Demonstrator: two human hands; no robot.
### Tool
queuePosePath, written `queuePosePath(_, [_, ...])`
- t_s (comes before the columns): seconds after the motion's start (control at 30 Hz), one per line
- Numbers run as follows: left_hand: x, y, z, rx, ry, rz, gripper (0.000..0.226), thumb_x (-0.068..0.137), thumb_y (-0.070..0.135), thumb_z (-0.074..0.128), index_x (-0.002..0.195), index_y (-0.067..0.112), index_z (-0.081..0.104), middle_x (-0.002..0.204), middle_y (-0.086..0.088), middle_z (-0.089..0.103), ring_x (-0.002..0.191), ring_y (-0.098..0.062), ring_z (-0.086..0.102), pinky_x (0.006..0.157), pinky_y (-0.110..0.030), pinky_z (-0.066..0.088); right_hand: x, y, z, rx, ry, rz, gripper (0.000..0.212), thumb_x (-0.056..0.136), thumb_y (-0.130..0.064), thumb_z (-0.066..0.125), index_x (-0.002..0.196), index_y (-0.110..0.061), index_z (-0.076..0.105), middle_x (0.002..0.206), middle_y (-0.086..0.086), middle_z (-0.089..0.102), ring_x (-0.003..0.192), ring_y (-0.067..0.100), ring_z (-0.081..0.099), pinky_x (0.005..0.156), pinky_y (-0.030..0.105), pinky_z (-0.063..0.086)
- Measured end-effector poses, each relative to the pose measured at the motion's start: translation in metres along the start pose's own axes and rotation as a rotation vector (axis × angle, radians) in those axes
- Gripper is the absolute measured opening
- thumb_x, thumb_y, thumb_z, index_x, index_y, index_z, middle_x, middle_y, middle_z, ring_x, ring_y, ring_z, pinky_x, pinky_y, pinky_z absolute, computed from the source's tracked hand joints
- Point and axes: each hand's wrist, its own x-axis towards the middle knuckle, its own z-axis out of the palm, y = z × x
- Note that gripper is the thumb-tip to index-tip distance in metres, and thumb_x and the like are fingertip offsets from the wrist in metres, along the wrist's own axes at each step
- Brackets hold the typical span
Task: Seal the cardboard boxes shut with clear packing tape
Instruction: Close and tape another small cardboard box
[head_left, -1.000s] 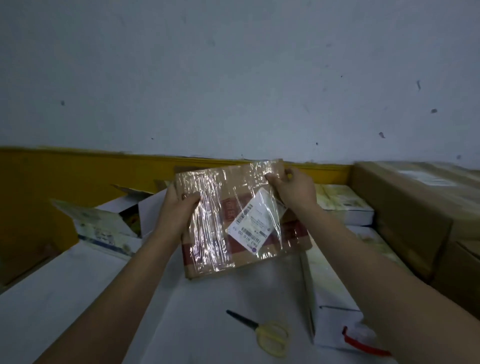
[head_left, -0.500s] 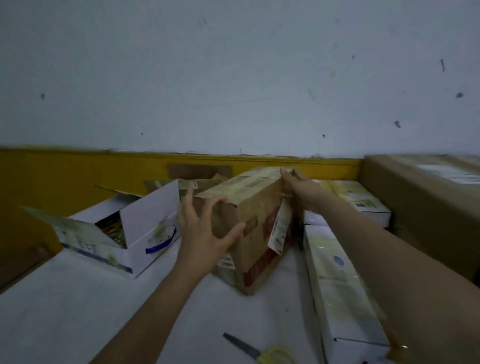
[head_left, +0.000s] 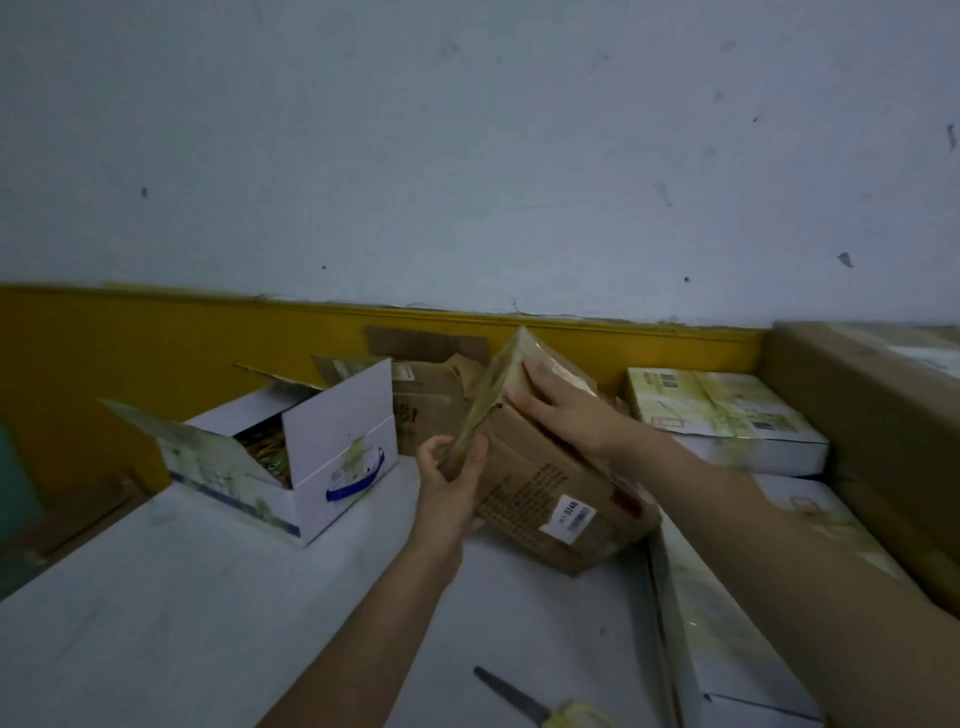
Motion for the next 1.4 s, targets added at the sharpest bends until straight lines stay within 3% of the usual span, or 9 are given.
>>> queuePosePath(0.2, [0.019,-0.002,-0.013,-0.032,-0.089,-0.06,0.064,0.085,0.056,0.061,0.141,0.034,0.038,0.132,-0.003,0.055,0.11,-0.027,0.064,0.073,-0.043,0.062,-0.016,0.001,0.027,-0.35,-0.031,-0.057,0.116,0.079,-0.078,0.055,0.158,-0.023,-0.012,0.166,0.003,-0.011,0.152,0.028,-0.011,0.124,0.048,0.007])
queuePosePath(0.4, [0.039,-0.045,-0.007,0.322,-0.069,-0.245,0.098,0.061,0.091,0.061,0.136,0.029,0.052,0.141,-0.008,0.057,0.122,-0.031,0.057,0.093,-0.049,0.058,0.007,0.005,0.044,-0.561,0.03,-0.097,0.048,0.101,-0.047,0.047,0.143,-0.024,0.045,0.141,0.007,0.053,0.126,0.029,0.051,0.091,0.038,0.047])
queuePosePath(0.57, [0.057,-0.037,-0.003,1.089,0.061,-0.084,0.069,0.089,0.078,0.042,0.138,0.031,0.054,0.139,-0.017,0.037,0.127,-0.039,0.037,0.097,-0.037,0.036,0.021,0.034,0.051,-0.631,-0.106,-0.104,0.062,0.104,-0.05,0.035,0.159,-0.029,0.014,0.166,-0.001,0.012,0.152,0.023,0.014,0.121,0.047,0.015])
queuePosePath(0.77, [0.088,-0.015,-0.015,1.093,-0.074,0.222,0.023,0.093,0.037,0.064,0.103,0.017,0.061,0.118,-0.017,0.063,0.11,-0.037,0.059,0.093,-0.045,0.052,0.037,0.044,0.052,-0.655,-0.04,-0.148,0.061,0.103,-0.05,0.036,0.158,-0.029,0.019,0.164,-0.001,0.021,0.149,0.024,0.023,0.116,0.042,0.028])
queuePosePath(0.93, [0.103,0.044,-0.023,1.429,-0.183,0.557,0.065,0.08,0.042,0.074,0.138,0.023,0.05,0.127,-0.01,0.053,0.117,-0.032,0.051,0.091,-0.045,0.049,0.057,0.023,0.035,-0.399,0.056,-0.045,0.057,0.089,-0.064,0.056,0.129,-0.024,0.059,0.127,0.003,0.062,0.113,0.025,0.059,0.087,0.039,0.051])
queuePosePath(1.07, [0.112,0.085,-0.049,1.537,0.076,0.765,0.057,0.092,0.031,0.066,0.145,0.017,0.047,0.135,-0.01,0.048,0.126,-0.03,0.044,0.099,-0.042,0.044,0.105,-0.013,0.041,-0.334,0.22,-0.098,0.079,0.085,-0.055,0.068,0.151,-0.024,0.037,0.152,0.001,0.039,0.13,0.024,0.049,0.095,0.04,0.05])
queuePosePath(1.2, [0.128,0.105,-0.075,1.625,0.273,0.596,0.057,0.092,0.037,0.064,0.139,0.012,0.045,0.134,-0.017,0.046,0.12,-0.037,0.046,0.094,-0.045,0.044,0.151,-0.02,0.072,-0.203,0.125,0.001,0.065,0.089,-0.042,0.07,0.144,-0.017,0.046,0.143,0.007,0.052,0.125,0.026,0.053,0.094,0.037,0.049])
queuePosePath(1.3, [0.13,0.113,-0.082,1.498,0.192,0.372,0.061,0.095,0.038,0.065,0.14,0.007,0.039,0.138,-0.02,0.041,0.118,-0.039,0.051,0.087,-0.043,0.047,0.169,-0.022,0.083,-0.138,0.066,-0.037,0.016,0.1,-0.032,0.057,0.095,-0.019,0.064,0.098,0.003,0.066,0.095,0.025,0.062,0.071,0.03,0.044])
queuePosePath(1.4, [0.133,0.125,-0.08,1.352,0.162,0.281,0.056,0.096,0.033,0.064,0.139,0.004,0.043,0.135,-0.019,0.047,0.115,-0.036,0.055,0.081,-0.038,0.047,0.181,-0.038,0.071,-0.046,0.194,-0.084,0.026,0.101,-0.025,0.055,0.076,-0.02,0.061,0.081,0.001,0.066,0.08,0.023,0.064,0.068,0.034,0.051])
